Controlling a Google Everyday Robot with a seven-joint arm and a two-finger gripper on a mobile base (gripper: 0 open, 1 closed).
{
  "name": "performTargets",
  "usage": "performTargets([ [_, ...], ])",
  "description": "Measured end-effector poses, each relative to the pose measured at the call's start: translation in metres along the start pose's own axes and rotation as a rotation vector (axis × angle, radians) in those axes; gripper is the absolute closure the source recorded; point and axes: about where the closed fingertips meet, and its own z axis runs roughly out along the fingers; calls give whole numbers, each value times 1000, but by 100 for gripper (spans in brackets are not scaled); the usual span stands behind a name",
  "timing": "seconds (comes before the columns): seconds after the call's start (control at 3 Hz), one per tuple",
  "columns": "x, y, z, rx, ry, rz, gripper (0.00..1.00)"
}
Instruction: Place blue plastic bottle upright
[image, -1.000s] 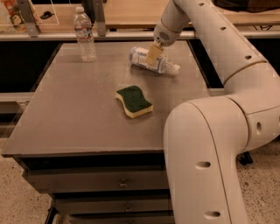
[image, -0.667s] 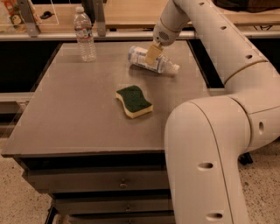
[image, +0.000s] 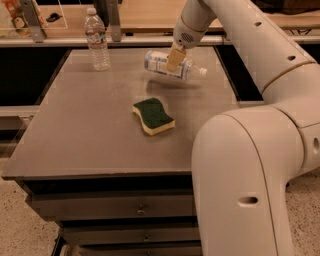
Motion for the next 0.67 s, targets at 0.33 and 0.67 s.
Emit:
performTargets([
  [0.33,-8,-2,-32,77,33,-160,100],
  [0.67,-13,-3,-56,151,85,-347,100],
])
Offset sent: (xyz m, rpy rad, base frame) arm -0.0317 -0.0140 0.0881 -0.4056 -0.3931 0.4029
